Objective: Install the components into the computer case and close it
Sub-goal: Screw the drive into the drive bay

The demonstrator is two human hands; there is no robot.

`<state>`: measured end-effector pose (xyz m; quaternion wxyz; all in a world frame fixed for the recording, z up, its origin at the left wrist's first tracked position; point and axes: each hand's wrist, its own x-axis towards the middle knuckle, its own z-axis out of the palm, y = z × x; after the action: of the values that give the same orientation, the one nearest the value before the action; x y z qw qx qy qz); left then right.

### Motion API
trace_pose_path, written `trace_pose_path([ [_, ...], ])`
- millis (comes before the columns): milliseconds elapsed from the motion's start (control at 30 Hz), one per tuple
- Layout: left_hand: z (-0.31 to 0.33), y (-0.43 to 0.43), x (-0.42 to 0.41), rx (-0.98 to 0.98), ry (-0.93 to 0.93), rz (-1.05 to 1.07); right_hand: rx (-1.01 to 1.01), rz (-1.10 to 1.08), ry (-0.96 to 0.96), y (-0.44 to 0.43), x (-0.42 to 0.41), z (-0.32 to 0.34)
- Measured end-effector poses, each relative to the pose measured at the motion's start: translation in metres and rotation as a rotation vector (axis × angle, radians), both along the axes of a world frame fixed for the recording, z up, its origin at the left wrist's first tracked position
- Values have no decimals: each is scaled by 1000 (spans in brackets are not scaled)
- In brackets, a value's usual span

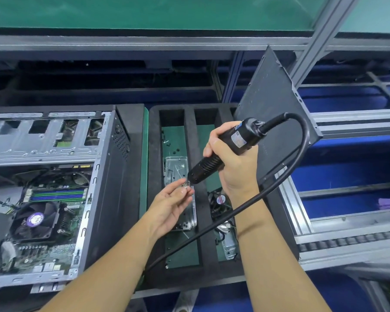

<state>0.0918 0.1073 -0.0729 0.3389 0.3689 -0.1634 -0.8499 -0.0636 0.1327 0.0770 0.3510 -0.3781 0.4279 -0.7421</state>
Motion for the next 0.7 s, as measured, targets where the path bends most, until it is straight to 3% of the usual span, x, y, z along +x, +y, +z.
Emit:
trace_pose_path([
  [700, 7, 4, -7, 48, 37, -14, 0, -18, -29, 3, -5, -9],
])
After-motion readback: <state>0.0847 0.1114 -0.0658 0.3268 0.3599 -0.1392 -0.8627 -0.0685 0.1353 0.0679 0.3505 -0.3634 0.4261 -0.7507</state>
